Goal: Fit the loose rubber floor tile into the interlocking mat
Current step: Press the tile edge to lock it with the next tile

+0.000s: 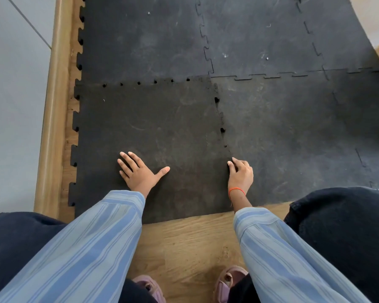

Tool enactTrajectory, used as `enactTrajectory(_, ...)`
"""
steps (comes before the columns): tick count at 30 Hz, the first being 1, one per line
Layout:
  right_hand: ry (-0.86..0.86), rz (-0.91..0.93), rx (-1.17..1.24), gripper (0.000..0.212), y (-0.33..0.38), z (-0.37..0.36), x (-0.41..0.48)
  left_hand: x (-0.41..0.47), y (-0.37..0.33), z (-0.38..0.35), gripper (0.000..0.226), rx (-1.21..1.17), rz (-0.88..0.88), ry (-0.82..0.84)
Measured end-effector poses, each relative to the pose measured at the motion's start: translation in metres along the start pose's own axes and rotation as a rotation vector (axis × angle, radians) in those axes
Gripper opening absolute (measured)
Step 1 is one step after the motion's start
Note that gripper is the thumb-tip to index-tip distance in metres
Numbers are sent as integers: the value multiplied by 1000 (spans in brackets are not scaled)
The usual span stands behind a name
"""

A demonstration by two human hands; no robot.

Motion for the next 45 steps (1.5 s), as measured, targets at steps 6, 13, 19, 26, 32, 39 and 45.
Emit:
enactTrajectory(6,18,114,-28,27,1,-1,3,2,-1,-2,135,4,3,1)
enactTrajectory(13,88,112,-25,25,2,-3,14,2,-2,-2,135,20,15,12)
enactTrajectory(19,314,347,-191,49,37,-28,-17,3,-3,-2,136,4,21,38)
enactTrajectory(26,548,277,-415,81,22,-53,-33,-3,-35,-13,127,28,-129,37)
enactTrajectory(32,513,321,-435,86,21,-53,-33,-1,-36,-14,126,66,-124,55)
enactTrajectory(39,223,168,-429,81,-22,-11,-100,-2,-35,-15,126,49,-127,21)
enactTrajectory(45,312,110,-363,95,-31,-20,-99,-2,-35,-15,126,54,-124,16)
Point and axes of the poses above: each hand's wrist, its own x-axis towards the middle knuckle, its own z-axis out of the back of the hand, y = z × x, the point moved 7 cm from there along x, towards the middle knuckle, and after that the axes turned 10 degrees about -y, right-handed, at the moved point
